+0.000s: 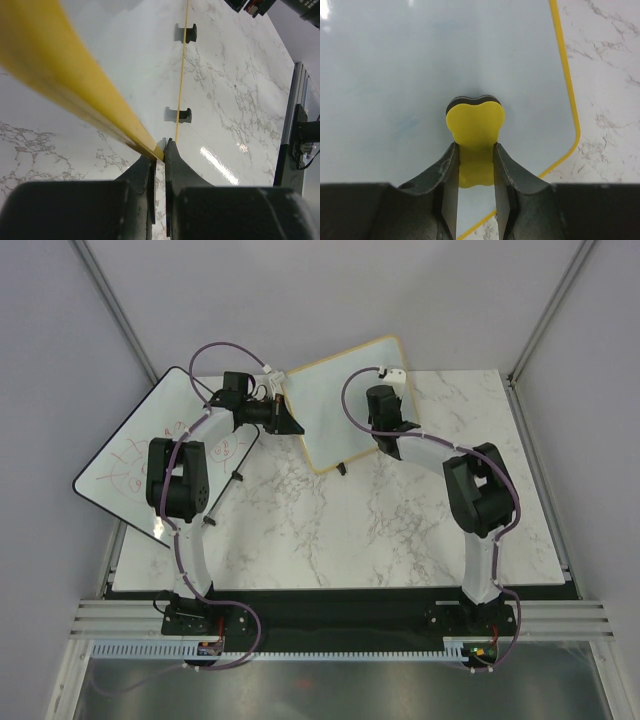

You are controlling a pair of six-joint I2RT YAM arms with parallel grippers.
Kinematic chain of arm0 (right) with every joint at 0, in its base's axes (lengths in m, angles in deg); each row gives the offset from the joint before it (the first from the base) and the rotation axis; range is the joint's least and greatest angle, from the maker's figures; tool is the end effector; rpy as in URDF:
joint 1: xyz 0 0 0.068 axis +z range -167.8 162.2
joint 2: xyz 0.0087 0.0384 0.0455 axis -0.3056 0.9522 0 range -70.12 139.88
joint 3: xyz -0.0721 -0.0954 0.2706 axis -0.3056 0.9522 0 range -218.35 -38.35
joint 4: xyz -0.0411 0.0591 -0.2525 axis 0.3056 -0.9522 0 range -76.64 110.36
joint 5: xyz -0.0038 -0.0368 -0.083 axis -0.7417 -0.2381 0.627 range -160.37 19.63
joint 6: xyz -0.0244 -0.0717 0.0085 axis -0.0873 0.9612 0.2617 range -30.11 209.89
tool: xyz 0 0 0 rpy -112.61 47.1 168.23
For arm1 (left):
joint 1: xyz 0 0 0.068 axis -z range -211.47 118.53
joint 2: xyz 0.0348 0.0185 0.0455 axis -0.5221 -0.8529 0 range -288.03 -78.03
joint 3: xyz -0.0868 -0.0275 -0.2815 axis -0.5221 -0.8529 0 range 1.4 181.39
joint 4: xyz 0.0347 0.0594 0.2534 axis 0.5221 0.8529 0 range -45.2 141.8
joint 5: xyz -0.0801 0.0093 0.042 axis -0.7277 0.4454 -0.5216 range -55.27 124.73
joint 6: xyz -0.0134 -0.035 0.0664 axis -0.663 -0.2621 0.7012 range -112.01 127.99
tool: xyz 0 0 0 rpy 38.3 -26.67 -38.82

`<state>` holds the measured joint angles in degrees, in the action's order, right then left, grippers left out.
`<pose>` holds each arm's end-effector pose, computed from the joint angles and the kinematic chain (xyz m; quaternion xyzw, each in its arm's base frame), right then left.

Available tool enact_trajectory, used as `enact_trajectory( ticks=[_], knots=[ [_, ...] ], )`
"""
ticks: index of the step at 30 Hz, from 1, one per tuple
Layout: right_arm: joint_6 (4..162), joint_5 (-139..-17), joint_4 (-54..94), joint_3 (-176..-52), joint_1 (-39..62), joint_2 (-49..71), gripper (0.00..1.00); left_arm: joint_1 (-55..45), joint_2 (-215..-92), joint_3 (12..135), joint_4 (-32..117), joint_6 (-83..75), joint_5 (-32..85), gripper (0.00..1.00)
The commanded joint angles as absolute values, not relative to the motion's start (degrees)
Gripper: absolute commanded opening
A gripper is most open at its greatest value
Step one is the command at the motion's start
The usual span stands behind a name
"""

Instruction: Erase the whiteboard

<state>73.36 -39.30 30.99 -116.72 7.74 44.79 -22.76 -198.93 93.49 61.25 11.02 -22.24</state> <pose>0.4574 0.1816 0.2196 0.0775 0.8253 -0.0284 0.5586 0.4755 -0.1276 0.2168 0.2637 0.7900 -0.4570 0.3123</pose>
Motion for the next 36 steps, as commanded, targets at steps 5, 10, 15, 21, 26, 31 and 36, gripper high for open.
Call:
enact_trajectory(
  ticks=[5,10,15,21,26,31,36],
  knots=[
    [72.3,-34.5,32.3,-122.2,6.6,50.1,0.0,-21.8,-197.7,94.7,60.6,18.6,-20.7,0.02],
    [66.1,-37.1,30.0,-118.7,7.5,51.0,0.0,-21.8,-198.4,95.3,60.6,18.7,-20.8,0.02],
    [62.5,-35.7,27.3,-115.0,8.0,50.5,0.0,-21.8,-198.1,95.2,60.7,18.6,-20.8,0.02],
    [61.4,-37.1,26.1,-113.9,7.3,50.4,0.0,-21.8,-198.0,95.0,60.6,18.8,-20.8,0.02],
    [64.4,-37.2,26.3,-117.2,7.7,49.6,0.0,-21.8,-198.0,95.1,60.6,18.8,-20.7,0.02],
    [66.2,-38.3,26.0,-123.3,8.4,48.8,0.0,-21.9,-198.0,95.4,60.8,18.5,-20.9,0.02],
    [67.7,-40.5,24.9,-130.1,8.8,50.0,0.0,-21.8,-198.0,95.3,60.7,18.5,-20.9,0.02]
  ],
)
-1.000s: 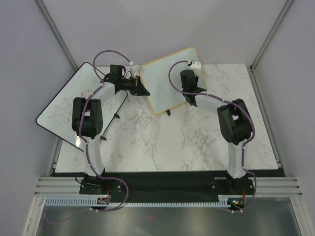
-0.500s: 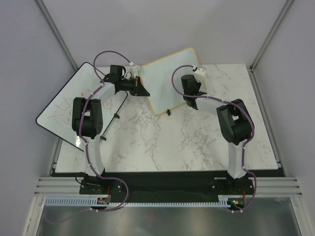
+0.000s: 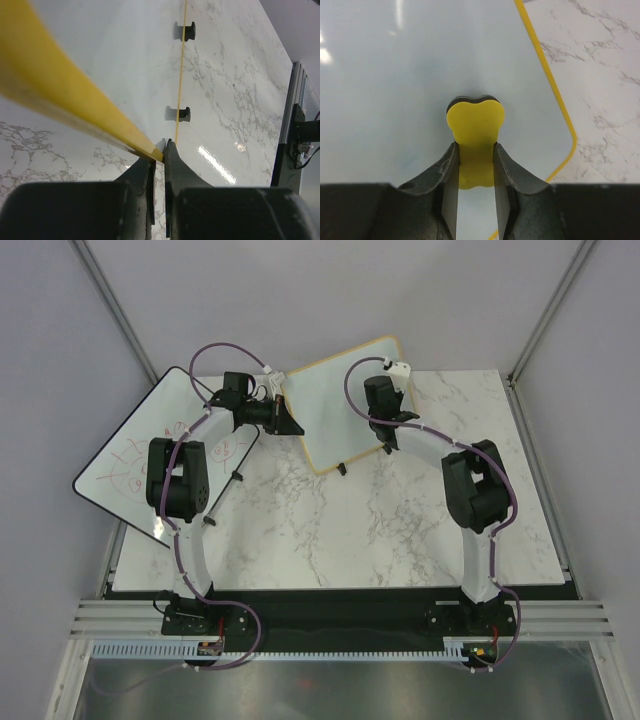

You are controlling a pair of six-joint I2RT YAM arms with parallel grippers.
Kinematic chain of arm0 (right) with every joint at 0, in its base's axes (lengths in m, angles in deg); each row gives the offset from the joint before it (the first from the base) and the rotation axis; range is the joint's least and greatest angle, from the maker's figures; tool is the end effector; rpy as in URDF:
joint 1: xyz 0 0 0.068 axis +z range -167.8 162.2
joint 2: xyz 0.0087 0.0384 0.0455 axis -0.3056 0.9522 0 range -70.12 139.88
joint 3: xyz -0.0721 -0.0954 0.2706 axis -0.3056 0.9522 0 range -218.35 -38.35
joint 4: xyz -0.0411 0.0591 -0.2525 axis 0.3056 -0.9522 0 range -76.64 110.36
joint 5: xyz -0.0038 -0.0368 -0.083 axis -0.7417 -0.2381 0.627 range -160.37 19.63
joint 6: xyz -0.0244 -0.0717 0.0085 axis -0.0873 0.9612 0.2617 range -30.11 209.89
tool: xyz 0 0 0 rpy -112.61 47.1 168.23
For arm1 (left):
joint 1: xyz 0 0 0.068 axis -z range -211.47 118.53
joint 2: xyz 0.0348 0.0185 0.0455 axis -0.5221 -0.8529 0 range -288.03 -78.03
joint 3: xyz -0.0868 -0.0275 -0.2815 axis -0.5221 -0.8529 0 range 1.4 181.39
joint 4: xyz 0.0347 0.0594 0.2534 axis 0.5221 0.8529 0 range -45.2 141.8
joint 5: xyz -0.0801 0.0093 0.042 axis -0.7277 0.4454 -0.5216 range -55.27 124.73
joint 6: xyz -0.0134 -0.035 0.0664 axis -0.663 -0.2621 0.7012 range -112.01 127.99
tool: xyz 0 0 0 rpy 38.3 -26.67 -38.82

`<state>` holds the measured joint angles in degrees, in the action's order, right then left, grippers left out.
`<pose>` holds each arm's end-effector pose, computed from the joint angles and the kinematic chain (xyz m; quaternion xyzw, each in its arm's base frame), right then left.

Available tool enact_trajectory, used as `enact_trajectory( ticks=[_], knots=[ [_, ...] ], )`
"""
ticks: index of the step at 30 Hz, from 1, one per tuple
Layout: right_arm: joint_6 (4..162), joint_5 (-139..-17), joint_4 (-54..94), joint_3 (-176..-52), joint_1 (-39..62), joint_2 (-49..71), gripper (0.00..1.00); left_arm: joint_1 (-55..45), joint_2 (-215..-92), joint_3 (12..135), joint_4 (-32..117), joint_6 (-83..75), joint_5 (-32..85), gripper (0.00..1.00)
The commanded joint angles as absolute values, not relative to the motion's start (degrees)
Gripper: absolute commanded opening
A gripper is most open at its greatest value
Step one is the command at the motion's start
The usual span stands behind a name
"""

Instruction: Erase the whiteboard

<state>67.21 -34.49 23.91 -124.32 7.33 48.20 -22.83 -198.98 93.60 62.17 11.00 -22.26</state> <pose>0.4753 0.1812 0.2249 0.1393 0.8220 -0.0462 0.5502 0.4747 -0.1269 0.2158 0.2601 0.7929 -0.4581 0.3062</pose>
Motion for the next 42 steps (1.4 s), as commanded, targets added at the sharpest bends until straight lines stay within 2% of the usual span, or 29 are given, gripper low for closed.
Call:
enact_trajectory(
  ticks=[1,6,11,14,19,26,31,39,42],
  knots=[
    [68.2,-40.8,24.2,-131.3,9.2,51.0,0.0,-21.8,-197.9,95.3,60.8,18.5,-20.9,0.02],
    [69.1,-42.1,22.4,-139.5,10.8,54.3,0.0,-21.9,-198.0,95.3,60.9,18.5,-20.9,0.02],
    [68.4,-41.6,21.5,-141.4,11.3,55.7,0.0,-21.8,-197.6,95.3,60.9,18.7,-20.7,0.02],
    [66.7,-40.3,21.6,-138.3,10.9,55.2,0.0,-21.8,-197.5,95.2,61.0,18.7,-20.9,0.02],
    [62.9,-40.1,23.4,-126.4,9.9,53.1,0.0,-21.9,-197.6,95.1,60.9,18.8,-21.1,0.02],
    [61.3,-40.1,24.9,-119.3,9.9,51.4,0.0,-21.8,-197.6,95.0,60.9,19.0,-21.3,0.02],
    [64.0,-39.7,24.1,-125.3,9.8,51.7,0.0,-21.8,-197.5,95.0,60.9,19.0,-21.1,0.02],
    [68.7,-39.8,20.7,-145.7,10.1,57.1,0.0,-21.8,-197.3,94.8,60.9,18.9,-20.9,0.02],
    [68.9,-39.9,18.7,-148.1,10.2,59.2,0.0,-21.9,-197.1,94.8,60.9,19.0,-20.9,0.02]
  ],
)
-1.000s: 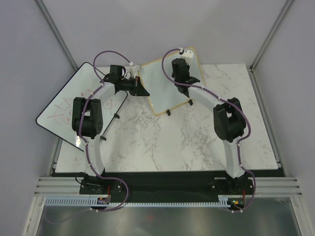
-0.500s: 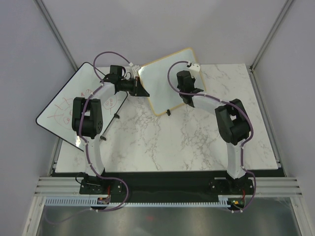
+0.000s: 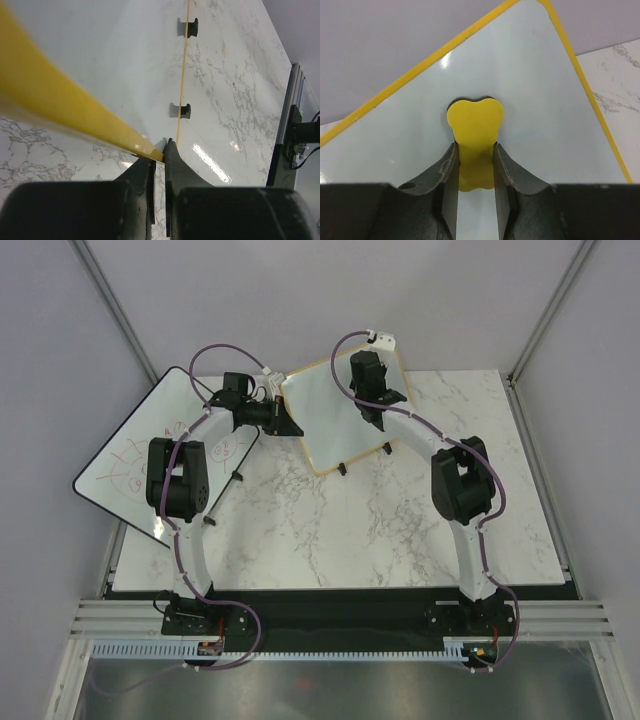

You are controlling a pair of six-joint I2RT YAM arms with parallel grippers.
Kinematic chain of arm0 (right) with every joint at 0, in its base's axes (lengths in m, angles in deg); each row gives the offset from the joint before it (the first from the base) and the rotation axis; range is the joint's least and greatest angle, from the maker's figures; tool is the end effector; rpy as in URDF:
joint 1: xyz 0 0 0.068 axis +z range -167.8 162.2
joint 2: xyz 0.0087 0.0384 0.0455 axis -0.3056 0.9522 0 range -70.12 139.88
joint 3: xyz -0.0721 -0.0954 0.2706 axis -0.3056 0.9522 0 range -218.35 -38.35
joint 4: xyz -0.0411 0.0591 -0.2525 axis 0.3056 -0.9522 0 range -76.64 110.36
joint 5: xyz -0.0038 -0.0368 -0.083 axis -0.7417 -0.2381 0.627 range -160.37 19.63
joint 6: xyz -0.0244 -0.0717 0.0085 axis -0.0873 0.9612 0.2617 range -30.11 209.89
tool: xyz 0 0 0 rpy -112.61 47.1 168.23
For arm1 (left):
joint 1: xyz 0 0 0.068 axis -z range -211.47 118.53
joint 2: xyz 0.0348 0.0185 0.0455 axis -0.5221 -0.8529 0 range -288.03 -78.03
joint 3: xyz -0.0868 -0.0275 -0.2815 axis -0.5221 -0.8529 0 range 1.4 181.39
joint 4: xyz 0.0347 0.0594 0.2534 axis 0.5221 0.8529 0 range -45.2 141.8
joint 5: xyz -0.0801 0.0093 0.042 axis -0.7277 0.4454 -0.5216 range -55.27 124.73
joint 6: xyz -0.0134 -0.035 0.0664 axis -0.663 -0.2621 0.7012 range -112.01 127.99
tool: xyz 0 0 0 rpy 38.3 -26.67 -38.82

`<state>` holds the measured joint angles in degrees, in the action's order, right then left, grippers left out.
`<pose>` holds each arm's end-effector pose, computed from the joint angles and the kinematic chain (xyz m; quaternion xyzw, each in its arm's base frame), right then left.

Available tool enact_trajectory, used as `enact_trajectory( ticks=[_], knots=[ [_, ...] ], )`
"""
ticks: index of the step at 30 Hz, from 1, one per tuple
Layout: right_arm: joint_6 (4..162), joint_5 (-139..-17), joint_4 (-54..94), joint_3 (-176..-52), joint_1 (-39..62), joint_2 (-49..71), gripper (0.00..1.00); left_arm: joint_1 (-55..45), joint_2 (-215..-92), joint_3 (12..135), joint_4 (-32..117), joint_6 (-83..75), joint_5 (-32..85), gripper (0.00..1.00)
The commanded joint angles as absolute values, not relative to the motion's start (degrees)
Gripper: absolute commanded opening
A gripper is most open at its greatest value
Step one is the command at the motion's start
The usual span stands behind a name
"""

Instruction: Erase the whiteboard

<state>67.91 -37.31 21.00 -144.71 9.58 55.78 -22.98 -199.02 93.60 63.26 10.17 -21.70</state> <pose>0.5152 0.2272 0.2792 0.1285 0.7869 0.0224 0.6032 0.4741 -0.1252 0.2137 0.2479 0.8010 -0.4572 0.2964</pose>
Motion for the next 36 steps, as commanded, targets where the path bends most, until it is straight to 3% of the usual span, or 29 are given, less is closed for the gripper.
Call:
enact_trajectory(
  ticks=[1,16,21,31,36],
  knots=[
    [68.4,-39.9,18.6,-148.0,10.2,59.3,0.0,-21.8,-197.1,94.9,60.9,19.1,-21.0,0.02],
    [63.4,-40.4,24.8,-117.8,12.9,50.3,0.0,-21.8,-197.0,94.5,60.9,19.5,-20.7,0.02],
    [64.9,-40.8,24.5,-122.7,13.1,51.1,0.0,-21.8,-196.9,94.5,60.9,19.2,-20.7,0.02],
    [70.5,-40.5,20.8,-146.2,13.0,56.3,0.0,-21.8,-197.0,94.6,61.4,19.4,-20.6,0.02],
    [67.7,-41.6,20.5,-143.5,13.1,56.1,0.0,-21.9,-197.3,95.1,61.3,19.3,-20.8,0.02]
  ],
)
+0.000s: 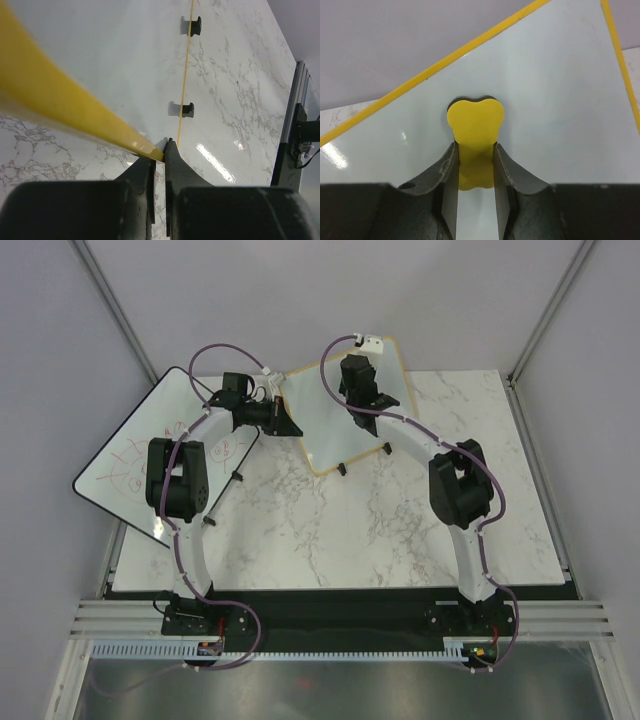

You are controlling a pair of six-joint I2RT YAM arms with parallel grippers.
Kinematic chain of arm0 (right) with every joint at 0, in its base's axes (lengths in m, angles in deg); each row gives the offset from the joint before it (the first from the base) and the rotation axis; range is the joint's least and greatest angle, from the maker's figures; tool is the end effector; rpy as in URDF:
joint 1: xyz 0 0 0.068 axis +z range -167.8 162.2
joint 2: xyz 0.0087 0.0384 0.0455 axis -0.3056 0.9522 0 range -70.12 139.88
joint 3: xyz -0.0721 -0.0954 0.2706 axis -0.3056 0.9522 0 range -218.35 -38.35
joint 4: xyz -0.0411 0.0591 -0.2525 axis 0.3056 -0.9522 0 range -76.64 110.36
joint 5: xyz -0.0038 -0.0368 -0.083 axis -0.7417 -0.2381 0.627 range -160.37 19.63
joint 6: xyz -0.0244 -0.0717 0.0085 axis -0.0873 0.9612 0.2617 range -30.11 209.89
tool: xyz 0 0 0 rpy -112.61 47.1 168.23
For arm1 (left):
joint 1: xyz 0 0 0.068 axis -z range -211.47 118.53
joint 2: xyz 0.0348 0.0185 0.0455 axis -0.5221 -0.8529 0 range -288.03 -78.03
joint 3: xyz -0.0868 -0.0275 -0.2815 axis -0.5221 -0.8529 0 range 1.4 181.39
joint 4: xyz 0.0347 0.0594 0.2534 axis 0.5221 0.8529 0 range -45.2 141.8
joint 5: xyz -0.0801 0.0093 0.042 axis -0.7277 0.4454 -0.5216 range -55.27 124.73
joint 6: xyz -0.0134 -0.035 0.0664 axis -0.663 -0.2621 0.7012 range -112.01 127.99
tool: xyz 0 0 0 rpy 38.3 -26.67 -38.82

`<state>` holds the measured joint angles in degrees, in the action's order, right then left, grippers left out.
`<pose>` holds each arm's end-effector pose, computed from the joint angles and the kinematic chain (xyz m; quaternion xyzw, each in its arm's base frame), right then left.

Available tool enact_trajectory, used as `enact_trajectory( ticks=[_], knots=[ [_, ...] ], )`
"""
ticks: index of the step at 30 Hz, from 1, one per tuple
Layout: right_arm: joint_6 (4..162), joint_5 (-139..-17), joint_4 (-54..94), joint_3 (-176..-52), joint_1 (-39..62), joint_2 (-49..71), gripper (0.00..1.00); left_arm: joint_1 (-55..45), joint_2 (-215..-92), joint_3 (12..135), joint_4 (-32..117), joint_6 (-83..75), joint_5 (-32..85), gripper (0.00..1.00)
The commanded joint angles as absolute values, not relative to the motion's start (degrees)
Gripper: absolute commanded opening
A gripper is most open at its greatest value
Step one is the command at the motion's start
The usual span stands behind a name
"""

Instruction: Erase the whiteboard

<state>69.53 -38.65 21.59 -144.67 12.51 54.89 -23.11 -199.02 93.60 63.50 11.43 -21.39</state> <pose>0.5010 0.2535 0.2884 0.0938 0.7866 0.0443 0.6087 0.4742 -0.1239 0.2131 0.2542 0.8006 -0.4517 0.3008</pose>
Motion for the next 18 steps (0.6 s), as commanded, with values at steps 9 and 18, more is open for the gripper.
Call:
enact_trajectory(
  ticks=[9,18],
  knots=[
    [62.1,-44.4,25.5,-117.7,13.4,49.0,0.0,-21.8,-197.3,94.6,61.3,19.8,-20.7,0.02],
    [64.4,-45.8,24.9,-119.3,12.1,48.8,0.0,-21.8,-196.9,94.1,61.6,19.9,-20.6,0.02]
  ],
)
